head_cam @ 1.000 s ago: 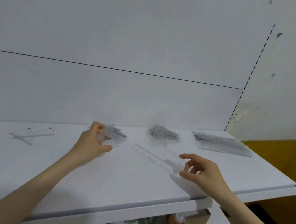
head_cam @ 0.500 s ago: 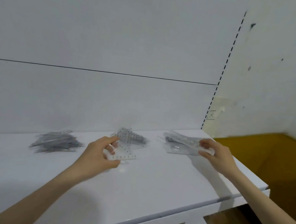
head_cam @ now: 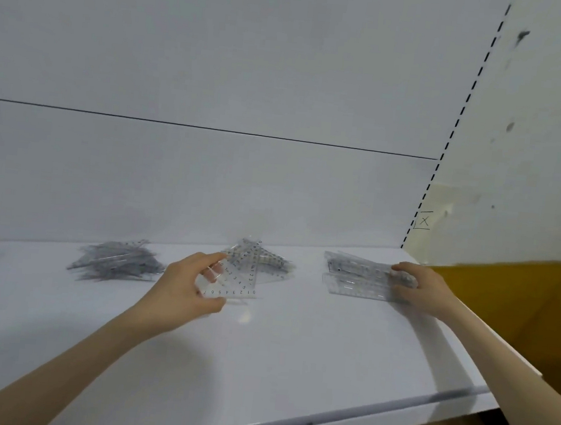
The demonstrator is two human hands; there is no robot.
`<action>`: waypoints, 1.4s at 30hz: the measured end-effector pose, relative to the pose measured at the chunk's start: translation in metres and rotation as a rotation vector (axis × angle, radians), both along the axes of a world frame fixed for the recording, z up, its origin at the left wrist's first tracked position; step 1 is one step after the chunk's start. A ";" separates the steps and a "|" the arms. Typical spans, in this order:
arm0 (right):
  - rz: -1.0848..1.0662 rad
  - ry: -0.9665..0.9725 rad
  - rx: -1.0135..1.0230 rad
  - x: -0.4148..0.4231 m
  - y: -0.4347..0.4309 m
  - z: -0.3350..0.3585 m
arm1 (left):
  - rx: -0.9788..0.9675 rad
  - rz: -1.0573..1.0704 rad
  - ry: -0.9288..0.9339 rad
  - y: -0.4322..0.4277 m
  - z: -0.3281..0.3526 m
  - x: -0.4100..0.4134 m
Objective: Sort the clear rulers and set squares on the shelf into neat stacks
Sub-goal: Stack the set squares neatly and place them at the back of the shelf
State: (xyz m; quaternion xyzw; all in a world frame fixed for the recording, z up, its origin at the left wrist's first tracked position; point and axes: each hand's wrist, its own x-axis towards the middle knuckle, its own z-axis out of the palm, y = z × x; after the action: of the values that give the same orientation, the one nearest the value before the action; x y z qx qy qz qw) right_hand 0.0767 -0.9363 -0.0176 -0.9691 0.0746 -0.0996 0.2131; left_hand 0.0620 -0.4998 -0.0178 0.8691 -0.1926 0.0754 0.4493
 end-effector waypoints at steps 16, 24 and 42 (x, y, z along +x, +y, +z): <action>0.742 0.079 0.074 -0.031 0.259 0.045 | -0.076 0.069 0.049 0.028 0.010 -0.025; 0.877 0.049 0.107 -0.015 0.340 0.034 | 0.013 0.223 -0.027 0.090 0.018 -0.055; 0.627 0.119 -0.102 0.085 0.420 0.024 | 0.221 0.582 -0.054 0.222 -0.004 -0.092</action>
State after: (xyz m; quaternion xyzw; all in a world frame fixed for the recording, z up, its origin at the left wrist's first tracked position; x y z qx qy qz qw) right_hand 0.1615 -0.5161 0.0067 -0.9584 -0.2205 0.0243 0.1797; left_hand -0.0304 -0.2782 -0.0213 0.9290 0.0455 0.2023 0.3064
